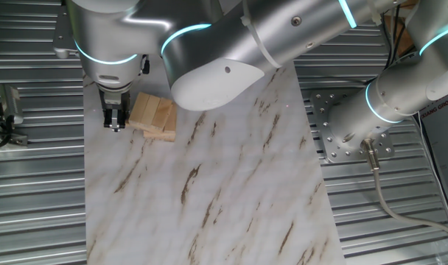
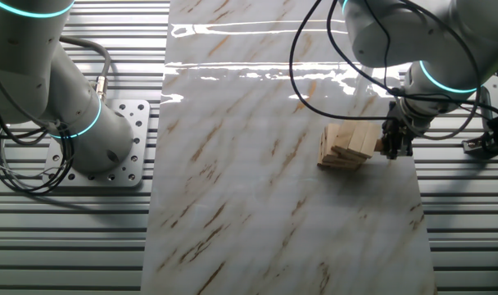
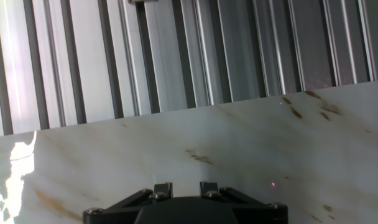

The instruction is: Play Jenga

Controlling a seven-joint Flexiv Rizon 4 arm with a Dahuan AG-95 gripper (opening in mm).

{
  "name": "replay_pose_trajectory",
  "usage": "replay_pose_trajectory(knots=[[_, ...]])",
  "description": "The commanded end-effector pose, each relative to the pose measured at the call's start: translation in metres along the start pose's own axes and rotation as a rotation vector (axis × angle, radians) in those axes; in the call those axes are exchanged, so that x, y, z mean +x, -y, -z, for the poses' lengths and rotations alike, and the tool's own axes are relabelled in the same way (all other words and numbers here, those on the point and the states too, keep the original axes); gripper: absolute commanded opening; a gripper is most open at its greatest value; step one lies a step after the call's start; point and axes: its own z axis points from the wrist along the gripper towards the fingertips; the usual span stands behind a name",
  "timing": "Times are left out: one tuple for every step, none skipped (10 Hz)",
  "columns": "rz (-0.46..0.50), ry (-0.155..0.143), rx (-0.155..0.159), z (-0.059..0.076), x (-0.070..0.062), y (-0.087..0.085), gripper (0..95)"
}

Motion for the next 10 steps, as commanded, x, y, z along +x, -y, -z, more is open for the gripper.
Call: replay_pose_trajectory(knots=[[-0.004,0.0,0.001,-0.0001,0.0,0.0001,0.0],[-0.01,0.0,0.003,-0.0001,0.0,0.0002,0.0],[-0.012,0.001,0.003,0.0001,0.0002,0.0009,0.0],[-0.014,0.001,0.002,0.0003,0.0003,0.0015,0.0],[-0.017,0.001,0.003,0.0003,0.0004,0.0021,0.0],[-0.021,0.002,0.001,0.0001,0.0005,0.0031,0.0],[-0.027,0.003,0.001,0.0001,0.0005,0.0033,0.0],[-0.028,0.004,0.002,0.0001,0.0008,0.0036,0.0],[-0.032,0.005,0.003,-0.0001,0.0012,0.0038,0.0],[-0.035,0.005,0.003,-0.0003,0.0017,0.0041,0.0]])
